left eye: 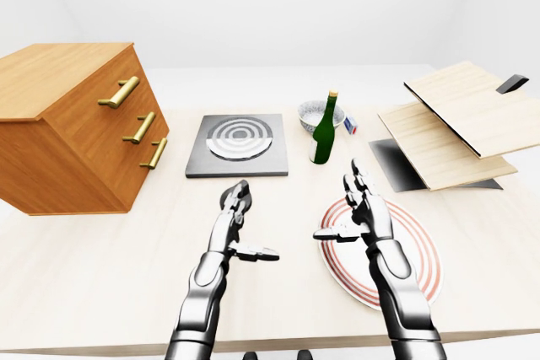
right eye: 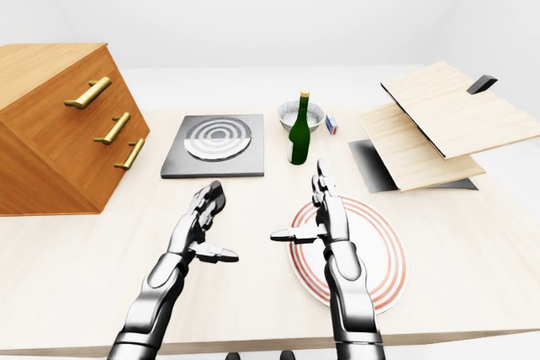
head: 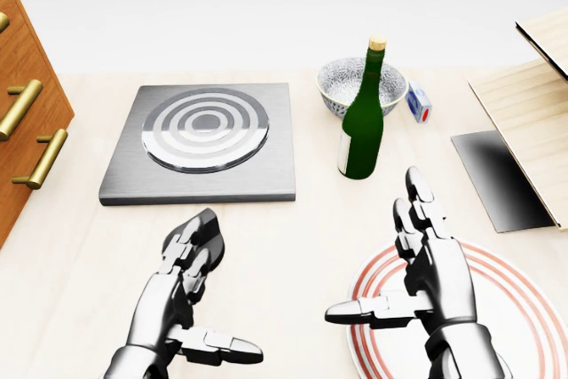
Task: Turn on the stove.
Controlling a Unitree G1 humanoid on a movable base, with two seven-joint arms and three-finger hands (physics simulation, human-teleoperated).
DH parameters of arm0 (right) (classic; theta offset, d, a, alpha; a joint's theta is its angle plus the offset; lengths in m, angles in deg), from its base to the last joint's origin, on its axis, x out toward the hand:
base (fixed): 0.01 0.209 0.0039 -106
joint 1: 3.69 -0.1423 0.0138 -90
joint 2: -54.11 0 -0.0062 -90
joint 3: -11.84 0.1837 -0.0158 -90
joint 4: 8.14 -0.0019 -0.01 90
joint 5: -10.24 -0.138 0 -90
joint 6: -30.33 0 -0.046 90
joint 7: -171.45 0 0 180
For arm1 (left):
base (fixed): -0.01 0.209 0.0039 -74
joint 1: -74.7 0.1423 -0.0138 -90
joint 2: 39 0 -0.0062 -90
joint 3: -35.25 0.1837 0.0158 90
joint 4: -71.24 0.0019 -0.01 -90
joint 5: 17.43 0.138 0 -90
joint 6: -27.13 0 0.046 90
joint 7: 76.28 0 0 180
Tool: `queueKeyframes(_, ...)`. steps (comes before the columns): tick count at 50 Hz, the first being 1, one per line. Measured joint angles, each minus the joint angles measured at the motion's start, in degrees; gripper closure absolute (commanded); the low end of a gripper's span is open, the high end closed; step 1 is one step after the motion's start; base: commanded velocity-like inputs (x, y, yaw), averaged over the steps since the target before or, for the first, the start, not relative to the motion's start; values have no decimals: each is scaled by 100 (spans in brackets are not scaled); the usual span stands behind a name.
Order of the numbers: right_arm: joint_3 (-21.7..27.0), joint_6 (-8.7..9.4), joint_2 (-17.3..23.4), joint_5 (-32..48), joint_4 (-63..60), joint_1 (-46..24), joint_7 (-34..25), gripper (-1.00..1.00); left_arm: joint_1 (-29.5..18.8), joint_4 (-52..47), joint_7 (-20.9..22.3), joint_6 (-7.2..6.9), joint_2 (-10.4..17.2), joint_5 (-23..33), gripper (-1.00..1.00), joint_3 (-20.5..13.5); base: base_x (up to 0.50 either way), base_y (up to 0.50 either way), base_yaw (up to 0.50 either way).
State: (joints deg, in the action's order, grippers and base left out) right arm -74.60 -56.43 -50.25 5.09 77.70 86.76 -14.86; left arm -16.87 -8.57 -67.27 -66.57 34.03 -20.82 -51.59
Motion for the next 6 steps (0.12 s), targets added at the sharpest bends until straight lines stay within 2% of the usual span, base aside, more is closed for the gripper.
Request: queueKeyframes(6,31,65,10,-40,-81,7,-8,-100,-286,106,-41,-81,10,-67,-100,-103,0,0,0)
